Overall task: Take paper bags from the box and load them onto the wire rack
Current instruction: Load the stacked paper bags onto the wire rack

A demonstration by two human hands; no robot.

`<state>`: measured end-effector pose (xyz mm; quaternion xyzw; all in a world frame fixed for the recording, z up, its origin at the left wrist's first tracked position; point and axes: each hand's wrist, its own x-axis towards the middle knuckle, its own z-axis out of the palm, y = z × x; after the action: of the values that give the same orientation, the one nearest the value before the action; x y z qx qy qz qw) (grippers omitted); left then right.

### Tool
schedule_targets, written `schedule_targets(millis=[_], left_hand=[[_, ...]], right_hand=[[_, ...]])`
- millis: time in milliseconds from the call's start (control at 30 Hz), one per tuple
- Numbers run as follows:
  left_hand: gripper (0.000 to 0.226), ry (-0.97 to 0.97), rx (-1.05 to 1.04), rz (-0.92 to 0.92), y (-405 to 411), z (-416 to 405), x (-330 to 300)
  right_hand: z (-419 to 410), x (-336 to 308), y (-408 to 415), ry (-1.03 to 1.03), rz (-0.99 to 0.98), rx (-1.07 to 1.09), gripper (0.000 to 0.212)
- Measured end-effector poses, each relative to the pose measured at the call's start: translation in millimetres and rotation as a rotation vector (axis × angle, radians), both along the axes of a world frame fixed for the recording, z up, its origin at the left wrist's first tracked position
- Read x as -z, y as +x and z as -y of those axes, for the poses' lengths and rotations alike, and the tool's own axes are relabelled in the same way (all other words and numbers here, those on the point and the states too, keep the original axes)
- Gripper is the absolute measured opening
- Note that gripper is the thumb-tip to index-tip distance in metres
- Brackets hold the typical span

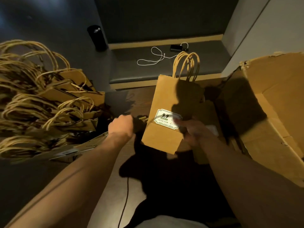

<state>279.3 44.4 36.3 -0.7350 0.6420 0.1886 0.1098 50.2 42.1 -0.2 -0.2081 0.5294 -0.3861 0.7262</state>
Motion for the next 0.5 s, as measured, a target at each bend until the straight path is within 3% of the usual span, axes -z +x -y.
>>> schedule_targets(millis=[100,200,333,500], left_hand=[[0.029,-0.099,-0.03,-0.216,16,1,-9],[0.005,-0.198,-0.021,-0.383,26,2,-25],[0.017,-0.34,-0.143,-0.573,42,-8,-40],[0.021,-0.371,-0.224,-0.778,58,-27,-45]], right_hand=[[-3,-1,15,0.008,0.022,0.007,0.018],[-3,0,34,-0.006,0.076,0.029,0.019],[0,-6,64,0.026,0.167,0.028,0.048],[0,-22,89,-0.069,0.187,-0.046,0.048]])
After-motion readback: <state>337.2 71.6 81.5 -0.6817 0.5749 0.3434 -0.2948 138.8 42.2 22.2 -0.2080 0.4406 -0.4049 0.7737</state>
